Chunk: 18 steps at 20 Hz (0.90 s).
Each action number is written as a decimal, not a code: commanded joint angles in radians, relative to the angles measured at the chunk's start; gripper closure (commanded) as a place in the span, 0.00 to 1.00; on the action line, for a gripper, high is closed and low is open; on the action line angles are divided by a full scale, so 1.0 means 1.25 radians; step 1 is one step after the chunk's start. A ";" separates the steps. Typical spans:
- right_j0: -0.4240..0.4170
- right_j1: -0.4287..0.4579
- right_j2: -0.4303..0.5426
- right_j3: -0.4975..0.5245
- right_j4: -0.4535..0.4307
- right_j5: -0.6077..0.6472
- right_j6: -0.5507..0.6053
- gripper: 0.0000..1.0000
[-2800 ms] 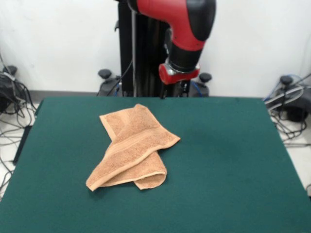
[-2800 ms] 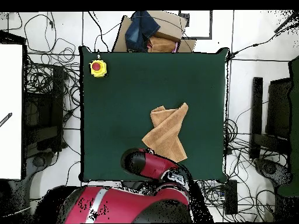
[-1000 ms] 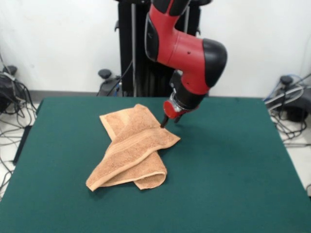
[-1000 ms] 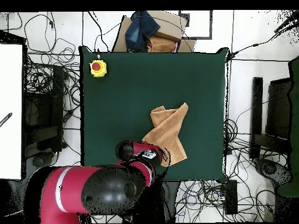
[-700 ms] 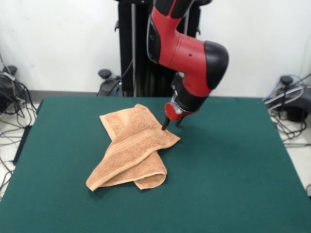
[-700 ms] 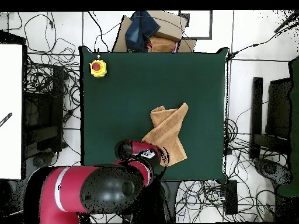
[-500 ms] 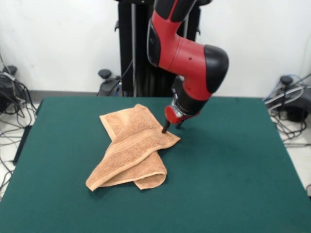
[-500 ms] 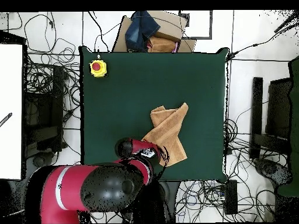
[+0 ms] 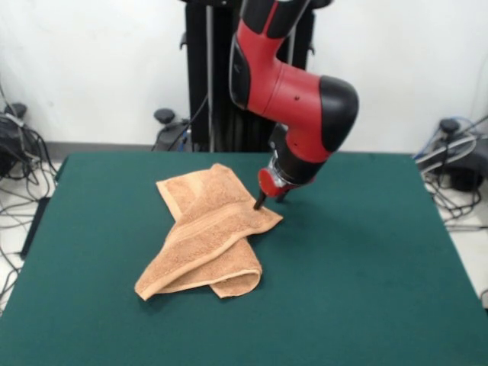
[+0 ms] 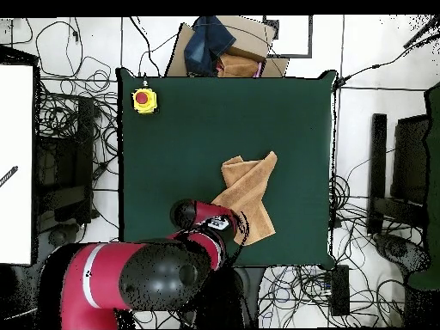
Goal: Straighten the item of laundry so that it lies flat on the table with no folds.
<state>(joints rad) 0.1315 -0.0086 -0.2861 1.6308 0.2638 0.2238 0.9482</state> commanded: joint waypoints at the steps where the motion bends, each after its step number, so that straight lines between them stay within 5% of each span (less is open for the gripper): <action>1: 0.004 0.041 0.078 -0.150 0.077 -0.002 0.231 0.00; 8: 0.026 0.023 0.065 -0.173 0.090 0.058 0.249 0.00; 18: 0.069 -0.116 0.010 -0.145 0.067 0.435 0.285 0.00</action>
<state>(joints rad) 0.1869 -0.0585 -0.3006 1.5564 0.2858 0.5331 0.9482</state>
